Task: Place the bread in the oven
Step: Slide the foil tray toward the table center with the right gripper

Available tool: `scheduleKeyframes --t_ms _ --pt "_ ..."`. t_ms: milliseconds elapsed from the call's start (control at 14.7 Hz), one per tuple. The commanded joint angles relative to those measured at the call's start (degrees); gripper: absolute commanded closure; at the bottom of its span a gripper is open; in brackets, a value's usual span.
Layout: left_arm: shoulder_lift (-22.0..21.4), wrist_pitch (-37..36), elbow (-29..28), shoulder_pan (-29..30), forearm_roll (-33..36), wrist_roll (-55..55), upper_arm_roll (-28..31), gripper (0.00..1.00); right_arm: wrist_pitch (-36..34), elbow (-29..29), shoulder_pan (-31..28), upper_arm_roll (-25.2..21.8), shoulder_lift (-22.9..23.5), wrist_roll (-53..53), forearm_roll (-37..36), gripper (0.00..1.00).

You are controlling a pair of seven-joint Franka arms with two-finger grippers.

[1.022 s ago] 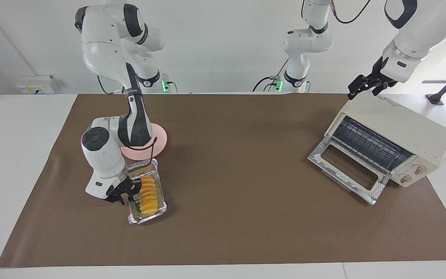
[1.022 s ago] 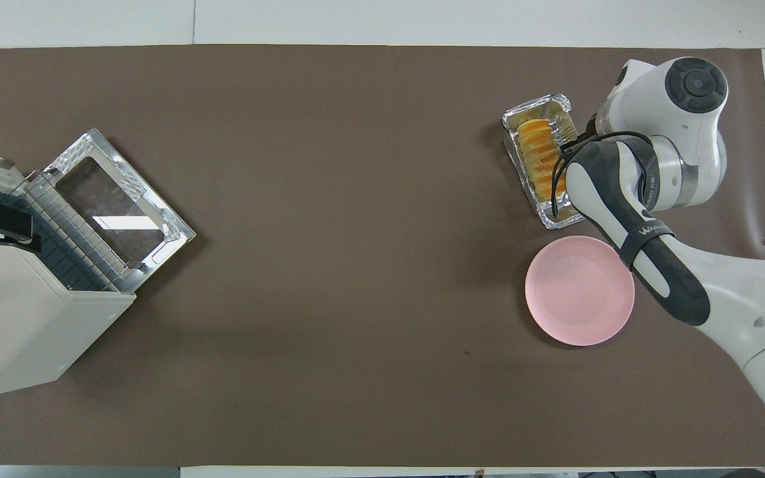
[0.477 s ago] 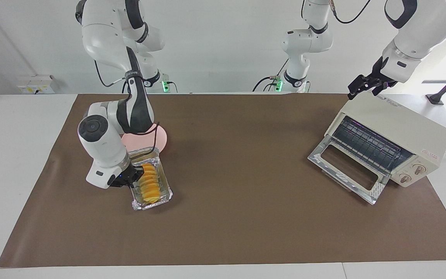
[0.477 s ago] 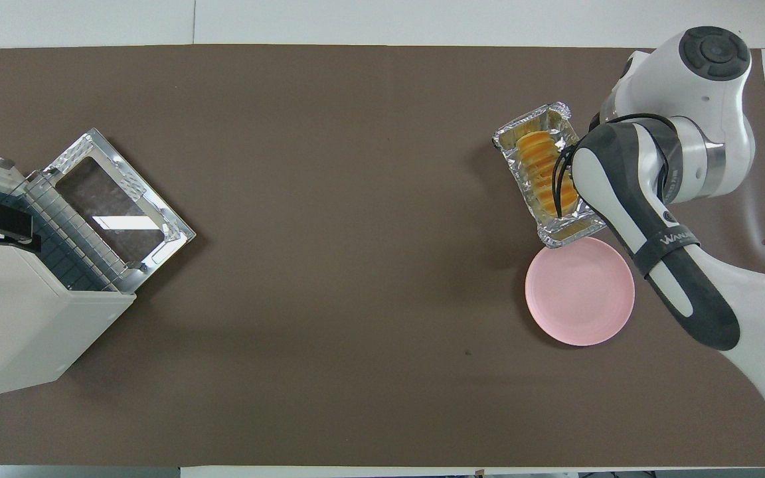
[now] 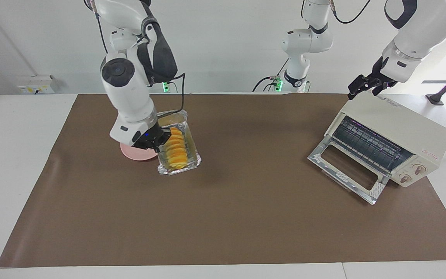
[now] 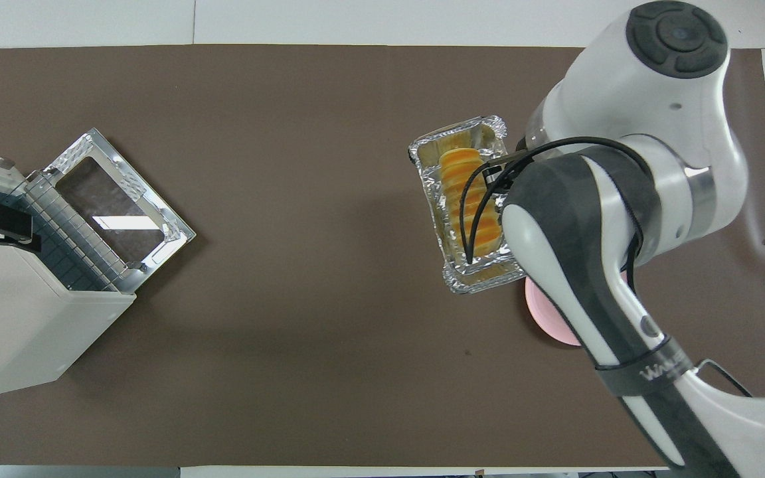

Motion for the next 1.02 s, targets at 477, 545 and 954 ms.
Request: scheduleKeyframes --t_ms 477,545,954 --pt "-1.5 -0.1 -1.7 0.2 -0.4 -0.1 0.1 0.0 28.6 -8.6 12.3 -0.3 12.2 26.0 1.3 1.0" --pt "-1.5 -0.1 -1.7 0.2 -0.4 -0.1 0.1 0.0 29.8 -9.0 12.2 -0.3 12.5 26.1 1.3 1.0" --pt "-1.5 -0.1 -1.7 0.2 -0.4 -0.1 0.1 0.0 25.3 -6.8 12.8 -0.3 11.8 30.3 1.3 0.0"
